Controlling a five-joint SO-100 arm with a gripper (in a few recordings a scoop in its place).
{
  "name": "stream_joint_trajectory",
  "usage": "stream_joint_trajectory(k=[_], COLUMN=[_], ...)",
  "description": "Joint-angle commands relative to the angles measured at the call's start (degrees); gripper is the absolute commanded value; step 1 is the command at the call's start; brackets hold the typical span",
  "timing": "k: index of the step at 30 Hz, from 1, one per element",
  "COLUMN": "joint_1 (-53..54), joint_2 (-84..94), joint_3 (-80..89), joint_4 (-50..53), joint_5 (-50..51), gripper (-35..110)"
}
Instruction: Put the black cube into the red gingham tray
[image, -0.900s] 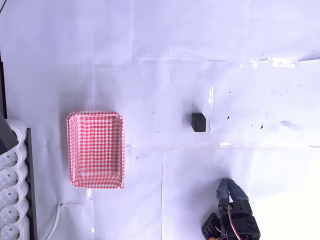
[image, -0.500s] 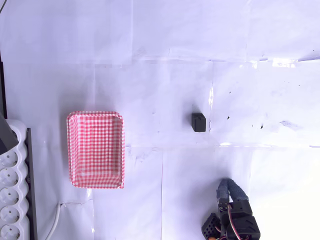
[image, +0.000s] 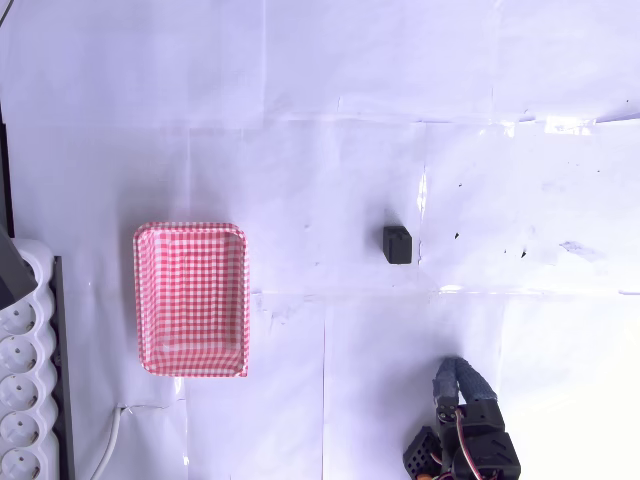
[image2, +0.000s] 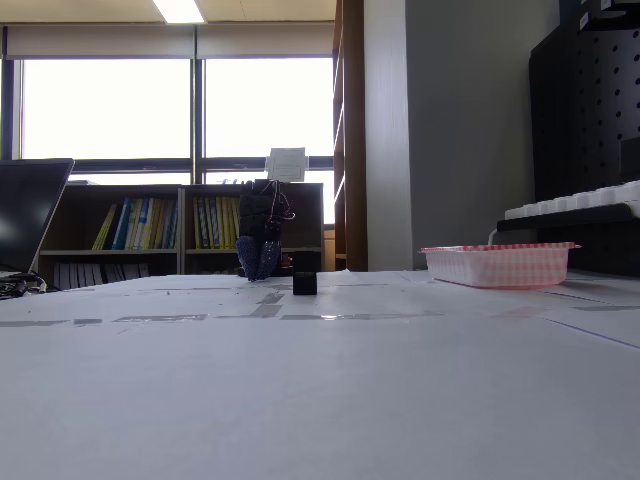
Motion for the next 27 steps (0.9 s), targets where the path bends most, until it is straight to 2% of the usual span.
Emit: stream_joint_trajectory(k=[1,12,19,20,21,24,26,27], joint_1=[-0.62,-1.23,-1.76,-1.05,0.18,-1.93,-2.81,-3.78], joint_2=[1.23,1.49,6.94,11.6,19.16,34.01,39.73,43.51], joint_3=[0.62,0.62,0.62,0.79,1.14,2.46,3.78,3.78], joint_4=[2.02,1.41,-1.23,-4.66,-14.15,-37.0,-44.65,-51.94], joint_5=[0.97,-2.99,5.27,10.28,24.35,16.61,15.64,13.54], gripper=[1,1,0,0,0,1,3,8])
